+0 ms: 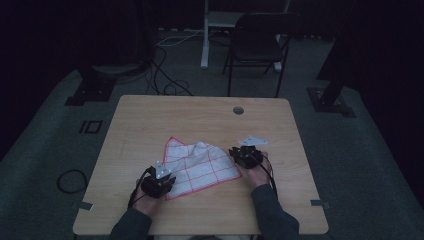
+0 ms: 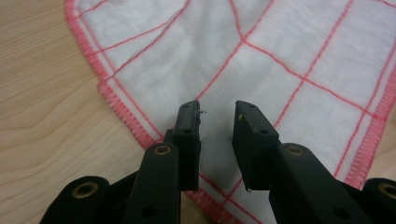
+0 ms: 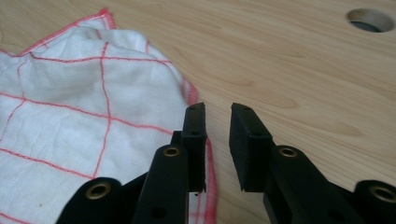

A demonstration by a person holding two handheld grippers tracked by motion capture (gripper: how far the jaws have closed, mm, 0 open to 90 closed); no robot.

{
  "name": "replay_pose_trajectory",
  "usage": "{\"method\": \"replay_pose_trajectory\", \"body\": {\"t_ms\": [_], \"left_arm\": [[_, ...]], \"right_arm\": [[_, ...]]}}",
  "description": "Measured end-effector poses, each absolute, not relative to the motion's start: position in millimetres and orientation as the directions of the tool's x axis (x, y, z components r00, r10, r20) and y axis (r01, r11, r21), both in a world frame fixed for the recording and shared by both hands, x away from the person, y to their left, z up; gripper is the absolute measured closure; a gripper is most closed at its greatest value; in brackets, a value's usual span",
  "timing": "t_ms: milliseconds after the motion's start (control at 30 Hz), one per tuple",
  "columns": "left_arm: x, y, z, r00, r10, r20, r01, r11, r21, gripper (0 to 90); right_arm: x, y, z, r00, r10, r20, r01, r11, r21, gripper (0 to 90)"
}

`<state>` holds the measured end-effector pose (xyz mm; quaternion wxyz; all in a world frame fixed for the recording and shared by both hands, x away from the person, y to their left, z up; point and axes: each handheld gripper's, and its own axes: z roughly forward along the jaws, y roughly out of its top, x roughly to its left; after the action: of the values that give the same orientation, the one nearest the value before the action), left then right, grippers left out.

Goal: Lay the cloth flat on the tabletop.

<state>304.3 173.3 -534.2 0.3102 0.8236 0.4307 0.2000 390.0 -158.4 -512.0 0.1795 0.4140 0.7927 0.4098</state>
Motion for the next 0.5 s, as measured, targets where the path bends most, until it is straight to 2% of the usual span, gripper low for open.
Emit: {"method": "replay_pose_trajectory", "body": {"t_ms": [100, 367, 467, 500], "left_arm": [[307, 178, -535, 0.533, 0.844, 0.062, 0.591, -0.423, 0.687, 71.4], [308, 178, -535, 0.518, 0.853, 0.057, 0.599, -0.410, 0.688, 71.0], [307, 177, -533, 0.519, 0.853, 0.056, 0.599, -0.410, 0.688, 71.1], [307, 176, -531, 0.522, 0.851, 0.052, 0.599, -0.410, 0.688, 71.2]], "right_arm": [[393, -149, -512, -0.600, 0.797, 0.060, 0.509, 0.323, 0.798, 73.8], [402, -128, -511, -0.648, 0.754, 0.105, 0.508, 0.325, 0.797, 61.9], [406, -125, -515, -0.649, 0.750, 0.124, 0.524, 0.324, 0.787, 62.3], [406, -124, -517, -0.650, 0.749, 0.128, 0.531, 0.327, 0.782, 66.8]]}}
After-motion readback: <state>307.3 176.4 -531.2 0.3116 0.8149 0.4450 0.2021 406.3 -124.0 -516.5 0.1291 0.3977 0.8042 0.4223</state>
